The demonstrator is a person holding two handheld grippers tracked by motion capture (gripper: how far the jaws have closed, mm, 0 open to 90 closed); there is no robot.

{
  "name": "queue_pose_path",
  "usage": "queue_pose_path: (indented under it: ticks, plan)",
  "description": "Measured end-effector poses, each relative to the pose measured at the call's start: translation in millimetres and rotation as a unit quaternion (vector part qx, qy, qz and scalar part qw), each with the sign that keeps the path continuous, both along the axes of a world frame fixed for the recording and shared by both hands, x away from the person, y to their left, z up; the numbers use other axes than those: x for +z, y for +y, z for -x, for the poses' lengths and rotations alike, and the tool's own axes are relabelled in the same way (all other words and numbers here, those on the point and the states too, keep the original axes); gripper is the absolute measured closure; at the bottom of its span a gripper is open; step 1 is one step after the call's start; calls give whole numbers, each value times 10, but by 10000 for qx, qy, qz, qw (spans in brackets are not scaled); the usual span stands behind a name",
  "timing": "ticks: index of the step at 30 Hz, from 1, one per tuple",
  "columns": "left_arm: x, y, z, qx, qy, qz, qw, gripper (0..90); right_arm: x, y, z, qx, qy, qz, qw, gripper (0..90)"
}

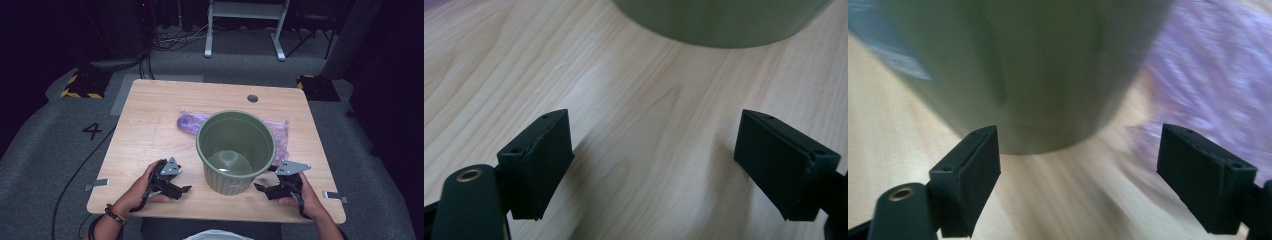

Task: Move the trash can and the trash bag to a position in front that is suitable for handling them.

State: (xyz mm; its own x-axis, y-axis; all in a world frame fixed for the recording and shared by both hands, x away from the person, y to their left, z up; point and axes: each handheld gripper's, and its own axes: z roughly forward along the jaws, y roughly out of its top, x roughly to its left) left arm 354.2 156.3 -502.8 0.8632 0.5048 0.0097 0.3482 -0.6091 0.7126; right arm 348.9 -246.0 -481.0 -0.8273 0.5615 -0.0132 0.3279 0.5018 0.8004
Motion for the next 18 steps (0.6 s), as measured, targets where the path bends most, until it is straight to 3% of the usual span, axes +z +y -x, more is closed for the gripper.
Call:
queue_pose_path:
  ticks: [4,11,17,18]
  plan:
    - [-2,-142,4,-166,-89,-2,9998,153,-35,153,4,257,23,-13,9997,152]
    - [3,-264,-16,-158,-305,-59,9994,152,-41,341,-33,290,-48,-7,9996,158]
    - [5,-298,-58,25,-381,-86,9992,147,0,514,-148,257,-172,-34,9995,238]
    - [3,-292,-96,230,-385,-95,9989,142,9,574,-205,231,-160,-56,9996,233]
